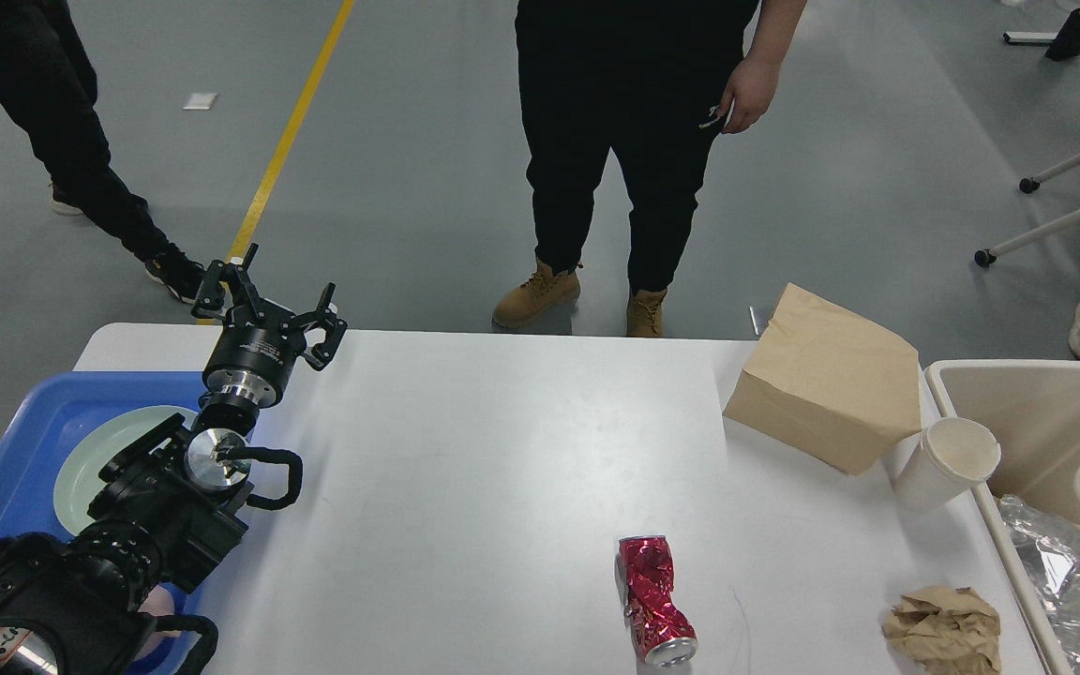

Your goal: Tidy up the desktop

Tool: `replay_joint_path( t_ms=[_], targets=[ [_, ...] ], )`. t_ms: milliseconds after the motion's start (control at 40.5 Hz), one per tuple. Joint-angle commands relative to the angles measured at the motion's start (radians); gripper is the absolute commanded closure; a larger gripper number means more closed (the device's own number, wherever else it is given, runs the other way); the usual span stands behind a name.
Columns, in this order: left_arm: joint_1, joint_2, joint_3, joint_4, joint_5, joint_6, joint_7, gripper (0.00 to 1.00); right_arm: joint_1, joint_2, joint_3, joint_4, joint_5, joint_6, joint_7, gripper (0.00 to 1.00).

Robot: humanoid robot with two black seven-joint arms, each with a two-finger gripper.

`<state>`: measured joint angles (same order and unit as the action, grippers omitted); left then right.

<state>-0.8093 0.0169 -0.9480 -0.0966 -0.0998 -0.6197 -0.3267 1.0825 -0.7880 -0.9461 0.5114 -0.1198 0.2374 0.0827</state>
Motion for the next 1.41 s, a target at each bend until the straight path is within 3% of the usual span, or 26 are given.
replay_joint_path(
  t_ms=[0, 198, 445, 667, 840, 1038, 1236, 1384],
  targets=[
    [0.001, 0.000, 0.000, 0.000, 0.000, 0.000, 0.000, 0.04, -0.049, 0.007, 0.055, 0.002, 0.003, -0.023, 0.002, 0.00],
    [-0.001, 0.000, 0.000, 0.000, 0.000, 0.000, 0.000, 0.04, -0.021, 0.052, 0.046, 0.035, 0.005, 0.032, 0.005, 0.00],
    [-0.001, 0.000, 0.000, 0.000, 0.000, 0.000, 0.000, 0.04, 0.223, 0.110, 0.033, 0.039, 0.006, 0.184, 0.005, 0.00],
    [-0.001, 0.000, 0.000, 0.000, 0.000, 0.000, 0.000, 0.04, 0.577, 0.283, -0.092, 0.094, -0.004, 0.555, 0.003, 0.00],
    [0.001, 0.000, 0.000, 0.000, 0.000, 0.000, 0.000, 0.04, 0.756, 0.338, -0.137, 0.199, -0.001, 0.667, 0.003, 0.00],
    [-0.001, 0.000, 0.000, 0.000, 0.000, 0.000, 0.000, 0.04, 0.812, 0.382, -0.223, 0.237, -0.009, 0.669, -0.001, 0.00],
    [-0.001, 0.000, 0.000, 0.000, 0.000, 0.000, 0.000, 0.04, 0.602, 0.325, -0.296, 0.203, -0.011, 0.539, 0.000, 0.00],
    [-0.001, 0.000, 0.000, 0.000, 0.000, 0.000, 0.000, 0.04, 0.493, 0.268, -0.287, 0.202, -0.011, 0.504, 0.002, 0.00]
  ],
)
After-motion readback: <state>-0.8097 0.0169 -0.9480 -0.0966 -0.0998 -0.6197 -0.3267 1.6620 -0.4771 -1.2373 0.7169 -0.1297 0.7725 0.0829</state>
